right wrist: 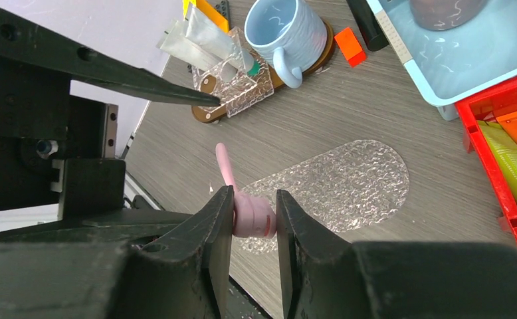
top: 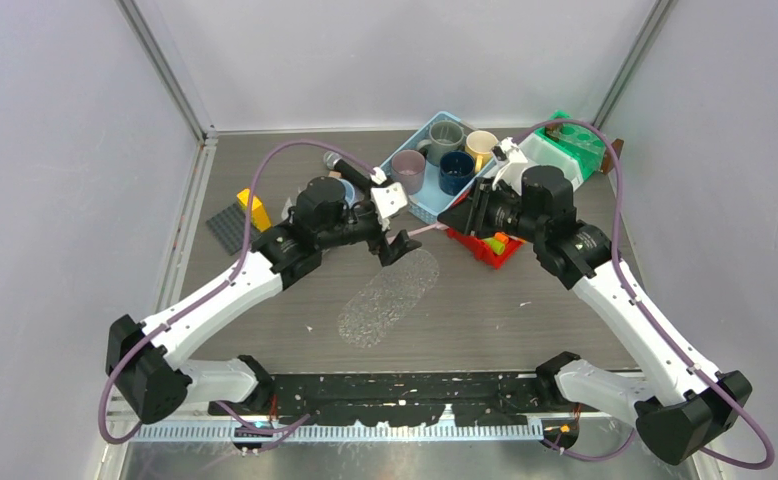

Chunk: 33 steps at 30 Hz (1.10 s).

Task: Prepare toiletry sets of a toothbrush and toothpaste on the tray
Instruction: Pick up the toothbrush from the storage box.

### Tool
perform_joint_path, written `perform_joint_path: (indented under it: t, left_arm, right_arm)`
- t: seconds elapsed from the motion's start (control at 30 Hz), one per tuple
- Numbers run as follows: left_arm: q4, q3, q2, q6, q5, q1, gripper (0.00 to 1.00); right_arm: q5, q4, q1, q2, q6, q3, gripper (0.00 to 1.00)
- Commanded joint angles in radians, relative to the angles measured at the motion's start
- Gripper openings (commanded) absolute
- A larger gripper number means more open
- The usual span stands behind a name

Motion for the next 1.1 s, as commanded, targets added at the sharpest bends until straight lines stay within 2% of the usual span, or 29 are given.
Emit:
perform_joint_path:
  t: [0.0, 0.07, 0.13, 0.17, 0.23, 0.4, 0.6, 0.8, 0.9, 1.0, 1.07]
  left_arm:
    - [0.142, 0.036, 0.034, 0.08, 0.041, -0.015, 0.83]
    - [0.147, 0.046, 0.052, 0.091, 0.05, -0.023, 0.78]
    - [0.154, 0.051, 0.065, 0.105, 0.053, -0.03, 0.64]
    - [0.16, 0.051, 0.07, 0.109, 0.053, -0.033, 0.61]
    - [0.167, 0.053, 0.077, 0.117, 0.05, -0.039, 0.59]
    - [0.164, 0.063, 0.089, 0.136, 0.033, -0.057, 0.42]
    - [0.13, 0.082, 0.117, 0.175, 0.011, -0.084, 0.37]
    - [0.1, 0.103, 0.144, 0.218, -0.032, -0.103, 0.17]
    - [0.073, 0.112, 0.152, 0.231, -0.042, -0.107, 0.15]
    - [0.061, 0.11, 0.152, 0.236, -0.055, -0.11, 0.03]
    - [0.05, 0.109, 0.149, 0.237, -0.061, -0.113, 0.0]
  right_arm:
    - [-0.016, 0.055, 0.012, -0.006, -0.02, 0.011, 0.04]
    - [-0.014, 0.052, 0.013, -0.008, -0.025, 0.01, 0.04]
    - [-0.012, 0.05, 0.014, -0.01, -0.028, 0.008, 0.04]
    - [-0.012, 0.05, 0.015, -0.01, -0.029, 0.008, 0.04]
    - [-0.012, 0.05, 0.016, -0.01, -0.033, 0.008, 0.04]
    - [-0.007, 0.044, 0.018, -0.01, -0.045, 0.004, 0.04]
    - [0.005, 0.04, 0.02, -0.01, -0.059, -0.003, 0.04]
    - [0.009, 0.038, 0.021, -0.006, -0.064, -0.001, 0.04]
    - [0.009, 0.039, 0.021, -0.002, -0.066, 0.001, 0.04]
    - [0.008, 0.043, 0.021, 0.0, -0.064, 0.0, 0.04]
    - [0.008, 0.05, 0.021, 0.0, -0.06, -0.003, 0.04]
